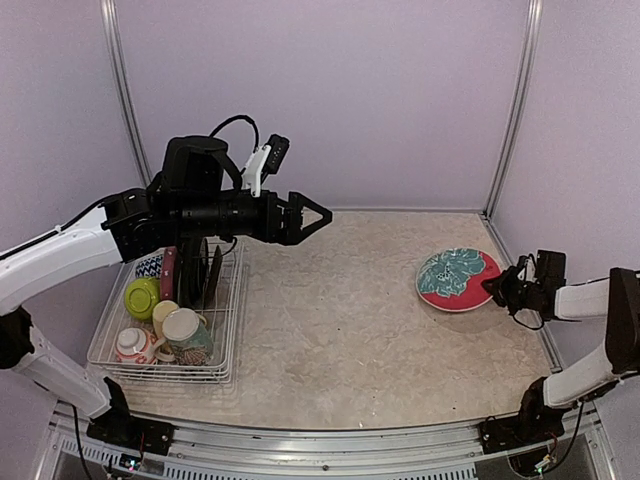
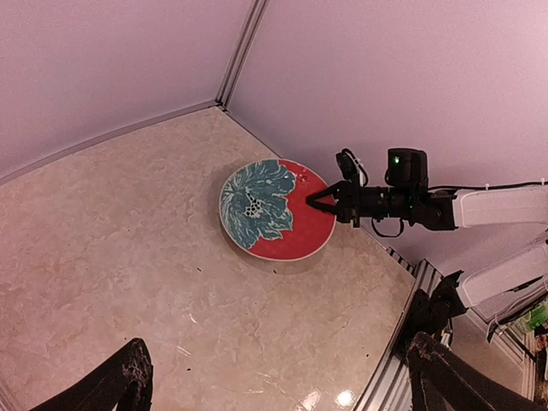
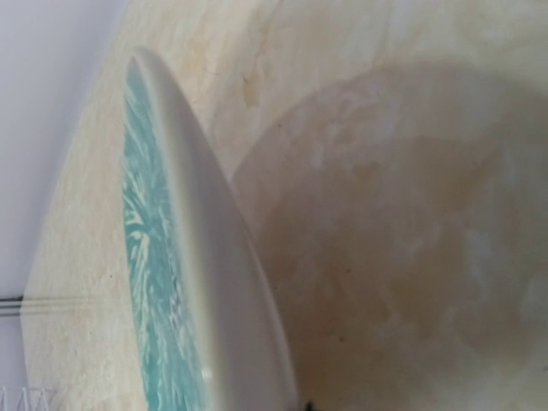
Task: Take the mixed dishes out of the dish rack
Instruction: Place the plate in the corner of the board.
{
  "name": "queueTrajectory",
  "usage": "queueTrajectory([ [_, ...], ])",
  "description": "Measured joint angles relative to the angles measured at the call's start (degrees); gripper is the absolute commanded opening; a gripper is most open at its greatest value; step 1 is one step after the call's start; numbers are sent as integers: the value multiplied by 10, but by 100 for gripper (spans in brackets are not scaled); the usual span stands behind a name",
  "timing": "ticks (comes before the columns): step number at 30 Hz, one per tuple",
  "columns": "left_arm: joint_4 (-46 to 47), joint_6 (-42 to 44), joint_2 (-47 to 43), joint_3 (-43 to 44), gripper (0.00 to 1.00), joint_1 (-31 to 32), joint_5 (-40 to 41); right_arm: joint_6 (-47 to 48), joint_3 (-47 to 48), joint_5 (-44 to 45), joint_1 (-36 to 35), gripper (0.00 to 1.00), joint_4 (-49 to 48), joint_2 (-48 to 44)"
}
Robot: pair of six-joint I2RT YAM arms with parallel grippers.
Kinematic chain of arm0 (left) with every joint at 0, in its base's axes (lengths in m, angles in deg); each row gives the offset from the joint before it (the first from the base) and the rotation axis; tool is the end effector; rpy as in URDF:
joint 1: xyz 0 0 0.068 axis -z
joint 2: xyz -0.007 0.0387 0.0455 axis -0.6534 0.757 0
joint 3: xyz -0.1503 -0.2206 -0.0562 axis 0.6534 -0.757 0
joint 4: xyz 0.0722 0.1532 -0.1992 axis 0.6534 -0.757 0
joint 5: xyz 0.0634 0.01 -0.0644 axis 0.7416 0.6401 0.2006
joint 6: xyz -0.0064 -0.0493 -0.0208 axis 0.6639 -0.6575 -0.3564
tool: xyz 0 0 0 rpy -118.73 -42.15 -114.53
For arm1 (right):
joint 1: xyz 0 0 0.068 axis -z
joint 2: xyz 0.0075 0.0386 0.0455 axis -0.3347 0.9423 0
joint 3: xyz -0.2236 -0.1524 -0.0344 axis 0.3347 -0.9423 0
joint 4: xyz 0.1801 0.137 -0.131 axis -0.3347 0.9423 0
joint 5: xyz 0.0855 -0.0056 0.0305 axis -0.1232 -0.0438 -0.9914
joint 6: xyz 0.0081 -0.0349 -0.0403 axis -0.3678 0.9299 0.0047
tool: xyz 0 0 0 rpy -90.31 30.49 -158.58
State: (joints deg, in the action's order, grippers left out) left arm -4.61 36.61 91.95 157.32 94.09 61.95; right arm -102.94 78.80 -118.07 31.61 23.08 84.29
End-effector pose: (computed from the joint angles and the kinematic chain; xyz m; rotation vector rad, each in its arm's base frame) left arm 0.1894 -0.2609 0.3977 0.6280 1.9040 -0.9844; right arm 0.2448 -0.0340 0.1578 0.9110 2.0749 0.9494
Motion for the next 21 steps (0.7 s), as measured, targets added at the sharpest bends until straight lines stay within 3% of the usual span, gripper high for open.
queueTrajectory([
  [8,-7,-4,-9,-9,99,-2,39,19,-10,-80,36,0,-60,101],
  [14,-22,-6,-26,-9,99,-16,58,57,-9,-110,37,24,-69,123],
  [21,-67,-30,-33,-9,99,-70,70,137,13,-42,38,60,28,106],
])
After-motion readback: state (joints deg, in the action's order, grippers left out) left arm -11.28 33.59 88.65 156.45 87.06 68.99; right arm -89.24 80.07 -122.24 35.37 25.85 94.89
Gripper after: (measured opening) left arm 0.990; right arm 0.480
